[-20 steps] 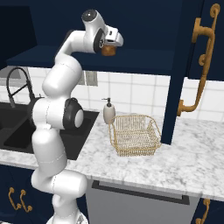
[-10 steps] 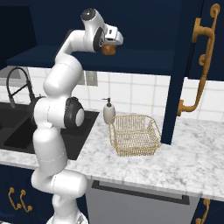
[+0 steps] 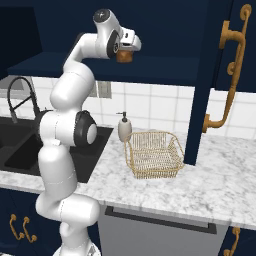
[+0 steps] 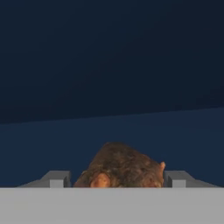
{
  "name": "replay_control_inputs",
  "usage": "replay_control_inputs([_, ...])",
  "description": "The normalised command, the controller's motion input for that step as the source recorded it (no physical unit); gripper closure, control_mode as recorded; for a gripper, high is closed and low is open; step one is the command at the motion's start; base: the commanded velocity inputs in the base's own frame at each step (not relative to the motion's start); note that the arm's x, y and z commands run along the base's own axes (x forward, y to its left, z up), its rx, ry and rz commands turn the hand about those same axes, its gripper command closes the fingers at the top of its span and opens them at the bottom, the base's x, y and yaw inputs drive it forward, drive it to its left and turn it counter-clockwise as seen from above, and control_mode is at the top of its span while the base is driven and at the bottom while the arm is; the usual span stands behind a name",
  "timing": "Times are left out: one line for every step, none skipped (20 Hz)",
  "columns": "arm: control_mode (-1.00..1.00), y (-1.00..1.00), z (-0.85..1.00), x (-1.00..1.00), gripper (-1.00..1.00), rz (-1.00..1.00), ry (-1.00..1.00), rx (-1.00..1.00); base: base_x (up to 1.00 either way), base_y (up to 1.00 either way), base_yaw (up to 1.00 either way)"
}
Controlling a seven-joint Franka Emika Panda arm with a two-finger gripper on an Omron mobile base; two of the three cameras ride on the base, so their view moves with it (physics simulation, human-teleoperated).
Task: Open the cabinet, pick up the bread from the cabinet and place it in the basket. Then move the basket to the dining counter.
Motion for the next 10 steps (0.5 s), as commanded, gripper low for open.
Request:
replay_control_inputs([-1.0, 0.0, -0.3, 0.0, 1.0, 0.0, -0.04, -0.09, 0.0, 0.0, 0.0])
replay_control_inputs([-1.0, 0.0, -0.55, 0.0, 1.0, 0.0, -0.1, -0.18, 0.0, 0.0, 0.0])
replay_control_inputs([-1.0, 0.0, -0.55, 0.0, 1.0, 0.0, -0.06, -0.2, 0.0, 0.0, 0.0])
replay_control_inputs([-1.0, 0.0, -0.53, 0.0, 1.0, 0.0, -0.04, -0.15, 0.0, 0.0, 0.0])
replay_control_inputs([-1.0, 0.0, -0.42, 0.0, 1.0, 0.0, -0.04, -0.07, 0.0, 0.0, 0.0])
replay_control_inputs([-1.0, 0.0, -0.41, 0.0, 1.0, 0.0, -0.09, -0.05, 0.0, 0.0, 0.0])
replay_control_inputs([-1.0, 0.0, -0.42, 0.0, 1.0, 0.0, -0.13, -0.07, 0.0, 0.0, 0.0])
replay_control_inputs([-1.0, 0.0, -0.44, 0.0, 1.0, 0.0, -0.15, -0.08, 0.0, 0.0, 0.0])
replay_control_inputs([-1.0, 0.0, -0.32, 0.0, 1.0, 0.0, -0.11, -0.05, 0.0, 0.0, 0.0])
replay_control_inputs([-1.0, 0.0, 0.0, 0.0, 1.0, 0.0, 0.0, 0.0, 0.0, 0.0, 0.0])
